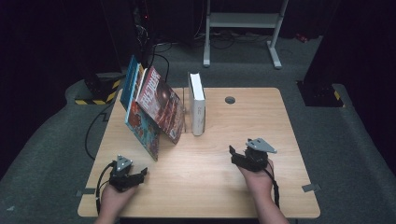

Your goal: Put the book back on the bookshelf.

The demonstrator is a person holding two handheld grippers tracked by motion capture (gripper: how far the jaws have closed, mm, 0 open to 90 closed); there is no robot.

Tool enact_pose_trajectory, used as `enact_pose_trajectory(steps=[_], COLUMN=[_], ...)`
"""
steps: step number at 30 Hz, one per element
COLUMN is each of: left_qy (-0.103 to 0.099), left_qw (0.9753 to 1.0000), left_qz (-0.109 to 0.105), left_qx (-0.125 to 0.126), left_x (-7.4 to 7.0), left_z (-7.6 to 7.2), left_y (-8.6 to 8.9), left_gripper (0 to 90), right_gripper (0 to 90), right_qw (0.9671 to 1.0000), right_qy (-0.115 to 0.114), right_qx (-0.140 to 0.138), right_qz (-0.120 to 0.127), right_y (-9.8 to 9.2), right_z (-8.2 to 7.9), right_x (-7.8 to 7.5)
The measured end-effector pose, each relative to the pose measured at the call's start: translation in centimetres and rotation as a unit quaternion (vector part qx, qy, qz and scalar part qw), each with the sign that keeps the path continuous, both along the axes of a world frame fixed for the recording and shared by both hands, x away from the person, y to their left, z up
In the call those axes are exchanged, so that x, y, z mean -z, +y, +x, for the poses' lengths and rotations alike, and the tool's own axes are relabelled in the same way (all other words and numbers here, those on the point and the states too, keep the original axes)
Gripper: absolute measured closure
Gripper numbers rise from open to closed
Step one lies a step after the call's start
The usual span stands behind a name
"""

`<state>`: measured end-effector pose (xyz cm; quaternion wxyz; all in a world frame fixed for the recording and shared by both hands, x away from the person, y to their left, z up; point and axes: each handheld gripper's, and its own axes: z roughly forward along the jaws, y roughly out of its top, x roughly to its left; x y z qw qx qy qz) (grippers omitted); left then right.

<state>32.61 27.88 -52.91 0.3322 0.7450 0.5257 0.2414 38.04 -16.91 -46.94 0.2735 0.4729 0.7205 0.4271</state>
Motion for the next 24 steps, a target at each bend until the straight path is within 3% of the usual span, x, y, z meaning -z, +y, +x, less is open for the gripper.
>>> enact_pose_trajectory(steps=[8,14,17,24], left_qy=[0.001,0.001,0.003,0.001], left_qw=[1.0000,1.0000,1.0000,1.0000], left_qz=[0.001,0.002,0.001,0.003], left_qx=[0.002,0.002,0.004,0.004], left_x=[0.0,0.0,0.0,0.0], left_z=[0.0,0.0,0.1,0.1], left_y=[0.0,-0.1,-0.1,-0.1], left_gripper=[24.2,23.6,22.4,21.6], right_gripper=[19.2,18.6,16.5,15.0], right_qw=[0.9974,0.9919,0.9877,0.9882], right_qy=[0.049,0.094,0.124,0.125], right_qx=[0.047,0.073,0.080,0.068], right_qz=[-0.025,-0.044,-0.052,-0.058], right_y=[-5.4,-8.9,-10.3,-11.2], right_z=[-0.7,-1.8,-2.3,-2.8], right_x=[3.0,4.9,5.4,5.4])
